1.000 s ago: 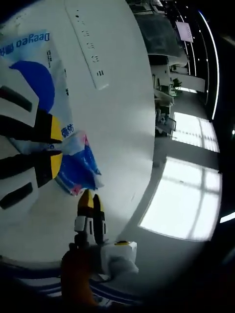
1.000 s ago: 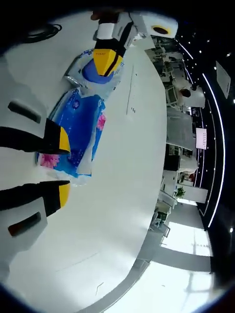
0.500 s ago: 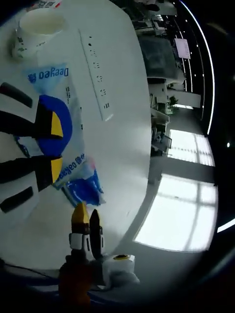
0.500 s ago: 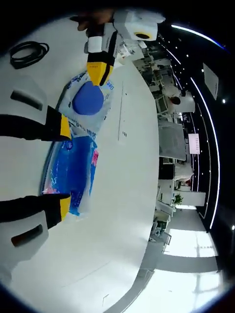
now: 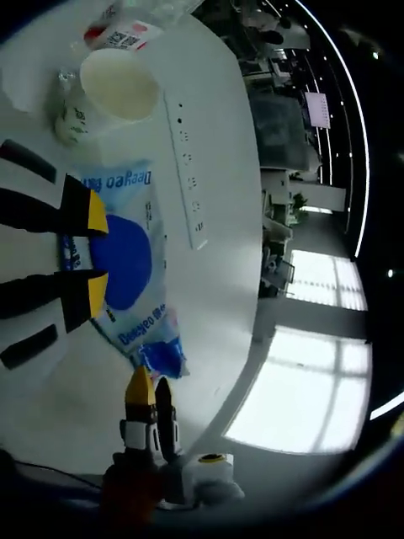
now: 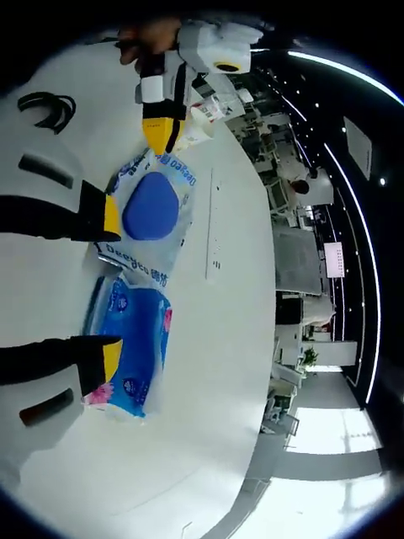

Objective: Arrange the tabletop items into an orderly group along one side of the table until the central work area is clear of visible clutter.

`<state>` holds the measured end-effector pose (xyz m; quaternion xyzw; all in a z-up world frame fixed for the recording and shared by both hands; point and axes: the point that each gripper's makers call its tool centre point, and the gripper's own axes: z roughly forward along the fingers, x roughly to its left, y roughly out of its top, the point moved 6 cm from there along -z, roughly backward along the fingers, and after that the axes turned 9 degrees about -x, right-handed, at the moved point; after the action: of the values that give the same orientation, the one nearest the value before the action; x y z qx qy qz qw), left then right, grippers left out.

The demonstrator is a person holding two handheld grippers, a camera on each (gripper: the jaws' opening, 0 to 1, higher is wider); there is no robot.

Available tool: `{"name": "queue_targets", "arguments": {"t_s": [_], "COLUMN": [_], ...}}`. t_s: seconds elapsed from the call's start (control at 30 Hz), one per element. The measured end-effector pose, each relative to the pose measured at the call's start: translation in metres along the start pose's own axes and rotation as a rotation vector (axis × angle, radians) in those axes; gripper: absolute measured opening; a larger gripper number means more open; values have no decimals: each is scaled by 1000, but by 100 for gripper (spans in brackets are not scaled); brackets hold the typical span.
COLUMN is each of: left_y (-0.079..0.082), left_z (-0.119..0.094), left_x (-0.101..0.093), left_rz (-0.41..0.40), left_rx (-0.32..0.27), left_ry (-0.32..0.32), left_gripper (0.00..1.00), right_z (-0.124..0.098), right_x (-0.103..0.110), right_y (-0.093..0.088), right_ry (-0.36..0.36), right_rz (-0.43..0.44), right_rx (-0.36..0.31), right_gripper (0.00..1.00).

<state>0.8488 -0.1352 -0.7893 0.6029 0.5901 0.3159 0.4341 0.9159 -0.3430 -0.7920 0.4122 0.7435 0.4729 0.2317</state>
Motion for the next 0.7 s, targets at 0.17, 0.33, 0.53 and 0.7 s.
{"name": "queue_targets", "arguments": {"t_s": [0.17, 0.33, 0.53, 0.7], "left_y": [-7, -19, -28, -33], "left_z": [-15, -22, -20, -16], "left_x": [14, 26, 39, 47], "left_rz": [-11, -38, -52, -65], "left_rx": [-9, 7, 9, 13], "left_ry": [55, 111, 169, 194], "left_gripper": [14, 13, 12, 11], "right_z": [-1, 1, 6, 9], "right_x": [10, 17, 25, 27], "right_y": [-3, -8, -9, -11], "right_ry": [21, 50, 67, 62], "right_rz": [14, 49, 81, 115], "right_rx": [7, 26, 35, 53], "right_gripper": [41, 34, 31, 31]}}
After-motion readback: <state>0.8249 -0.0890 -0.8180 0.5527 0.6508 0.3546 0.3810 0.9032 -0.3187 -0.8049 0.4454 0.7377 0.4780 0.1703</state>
